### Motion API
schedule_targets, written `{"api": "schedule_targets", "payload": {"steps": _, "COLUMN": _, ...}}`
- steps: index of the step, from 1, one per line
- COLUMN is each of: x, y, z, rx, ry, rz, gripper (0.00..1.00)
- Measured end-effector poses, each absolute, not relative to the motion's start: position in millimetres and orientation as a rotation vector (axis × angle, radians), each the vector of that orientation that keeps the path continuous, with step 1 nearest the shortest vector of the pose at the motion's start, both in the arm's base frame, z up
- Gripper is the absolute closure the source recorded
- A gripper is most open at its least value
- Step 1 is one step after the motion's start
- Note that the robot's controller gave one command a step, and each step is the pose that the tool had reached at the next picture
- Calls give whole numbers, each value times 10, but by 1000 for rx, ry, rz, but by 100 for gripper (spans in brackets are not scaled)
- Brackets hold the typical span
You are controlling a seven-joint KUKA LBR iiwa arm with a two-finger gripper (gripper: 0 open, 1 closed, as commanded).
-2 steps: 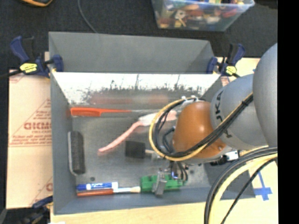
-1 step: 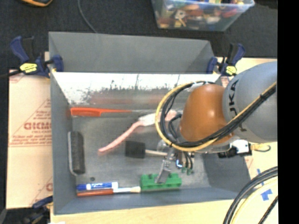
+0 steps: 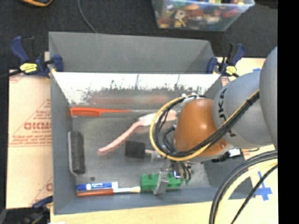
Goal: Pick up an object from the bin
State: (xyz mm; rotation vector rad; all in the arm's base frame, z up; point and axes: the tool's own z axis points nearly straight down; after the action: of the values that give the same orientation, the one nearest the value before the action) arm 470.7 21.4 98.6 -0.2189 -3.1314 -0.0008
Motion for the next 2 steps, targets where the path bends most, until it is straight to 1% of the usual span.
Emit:
{"api": "schedule_targets", "payload": {"steps": 1, "x": 5970, "y": 213, "z": 748, "rx": -219, "ry": -3146, "rz": -5, "gripper": 0}}
{"api": "schedule_targets", "payload": {"steps": 2, "x": 4819, "y": 147, "z": 701, "rx": -326, "ry": -3119, "rz": -1, "gripper": 100}}
